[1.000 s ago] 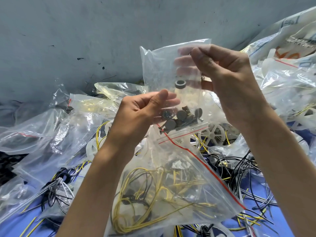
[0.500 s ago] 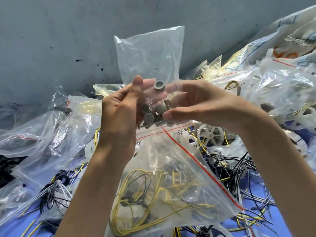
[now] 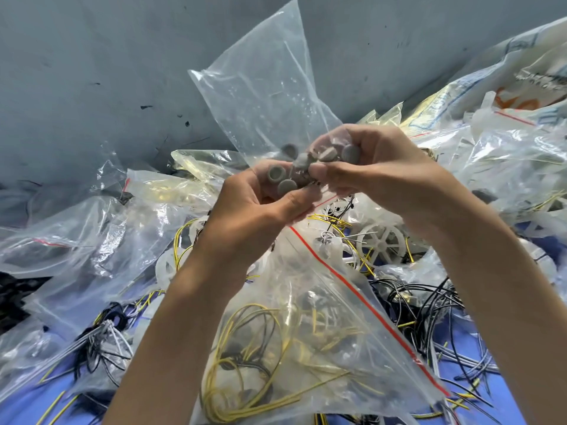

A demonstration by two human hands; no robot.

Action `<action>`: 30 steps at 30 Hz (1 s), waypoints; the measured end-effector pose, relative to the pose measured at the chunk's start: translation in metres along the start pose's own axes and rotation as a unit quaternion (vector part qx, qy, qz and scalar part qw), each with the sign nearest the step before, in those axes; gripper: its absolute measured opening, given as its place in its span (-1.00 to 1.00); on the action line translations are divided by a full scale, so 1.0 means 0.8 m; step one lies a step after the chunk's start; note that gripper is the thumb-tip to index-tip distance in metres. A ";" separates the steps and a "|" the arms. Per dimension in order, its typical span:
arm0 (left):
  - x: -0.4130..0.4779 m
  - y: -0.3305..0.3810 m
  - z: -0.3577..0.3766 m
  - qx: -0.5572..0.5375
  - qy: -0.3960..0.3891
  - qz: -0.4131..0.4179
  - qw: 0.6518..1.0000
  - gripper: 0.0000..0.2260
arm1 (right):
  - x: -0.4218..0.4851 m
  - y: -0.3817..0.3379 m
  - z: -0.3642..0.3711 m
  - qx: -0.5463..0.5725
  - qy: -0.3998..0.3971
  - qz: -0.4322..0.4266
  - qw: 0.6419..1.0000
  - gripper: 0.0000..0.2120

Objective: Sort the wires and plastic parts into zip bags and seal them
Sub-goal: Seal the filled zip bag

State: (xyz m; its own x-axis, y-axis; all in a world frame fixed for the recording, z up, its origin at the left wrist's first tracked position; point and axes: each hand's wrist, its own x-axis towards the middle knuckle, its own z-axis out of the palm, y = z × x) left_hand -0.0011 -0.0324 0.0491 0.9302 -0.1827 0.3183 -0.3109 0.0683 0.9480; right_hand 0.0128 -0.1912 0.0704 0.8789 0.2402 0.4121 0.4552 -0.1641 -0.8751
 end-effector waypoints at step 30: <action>0.001 0.004 0.003 -0.023 0.034 0.027 0.999 -0.94 | -0.003 -0.002 0.003 0.026 0.012 -0.025 0.999 -0.83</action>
State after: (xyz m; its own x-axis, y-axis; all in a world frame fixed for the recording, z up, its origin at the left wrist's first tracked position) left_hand -0.0017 -0.0347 0.0526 0.9239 -0.1105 0.3664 -0.3532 0.1224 0.9275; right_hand 0.0094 -0.1892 0.0705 0.8584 0.2238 0.4616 0.4918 -0.1025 -0.8647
